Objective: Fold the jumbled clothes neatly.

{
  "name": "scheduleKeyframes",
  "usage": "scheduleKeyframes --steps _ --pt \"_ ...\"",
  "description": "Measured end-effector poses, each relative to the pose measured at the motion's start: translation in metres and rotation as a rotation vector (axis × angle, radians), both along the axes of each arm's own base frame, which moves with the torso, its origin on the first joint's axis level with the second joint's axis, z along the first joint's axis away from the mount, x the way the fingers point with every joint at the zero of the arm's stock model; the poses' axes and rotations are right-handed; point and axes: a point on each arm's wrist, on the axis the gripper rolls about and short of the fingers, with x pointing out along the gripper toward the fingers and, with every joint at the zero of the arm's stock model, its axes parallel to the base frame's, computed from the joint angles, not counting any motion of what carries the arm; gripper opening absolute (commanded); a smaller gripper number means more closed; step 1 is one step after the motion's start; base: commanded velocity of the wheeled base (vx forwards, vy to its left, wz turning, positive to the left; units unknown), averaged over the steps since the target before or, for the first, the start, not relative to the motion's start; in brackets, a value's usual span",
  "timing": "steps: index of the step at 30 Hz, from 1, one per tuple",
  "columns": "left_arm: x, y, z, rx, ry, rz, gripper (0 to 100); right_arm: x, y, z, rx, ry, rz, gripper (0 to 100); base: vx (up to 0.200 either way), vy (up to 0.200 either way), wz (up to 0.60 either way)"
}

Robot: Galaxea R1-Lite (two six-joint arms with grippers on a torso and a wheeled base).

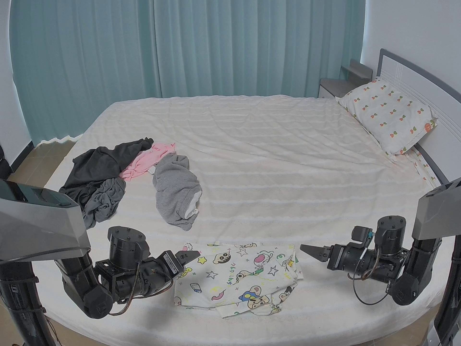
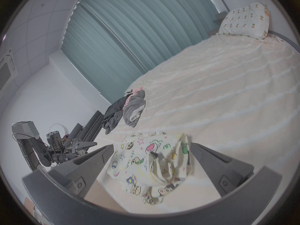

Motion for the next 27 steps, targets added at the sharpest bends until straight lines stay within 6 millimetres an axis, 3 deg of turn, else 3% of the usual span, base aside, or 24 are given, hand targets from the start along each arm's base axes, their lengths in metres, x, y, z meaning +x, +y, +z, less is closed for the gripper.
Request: scheduleKeyframes --steps 10,17,27 --pt "0.004 0.013 0.001 -0.114 0.007 -0.019 100 0.026 0.028 -0.014 -0.121 0.102 0.097 100 0.000 0.000 0.00" --pt "0.003 0.017 0.000 -0.129 0.000 -0.020 100 0.043 0.056 -0.016 -0.195 0.043 0.202 100 0.000 0.000 0.00" --pt "0.002 0.017 -0.002 -0.126 0.006 -0.022 100 0.042 0.075 -0.040 -0.258 0.043 0.286 100 0.000 0.000 0.00"
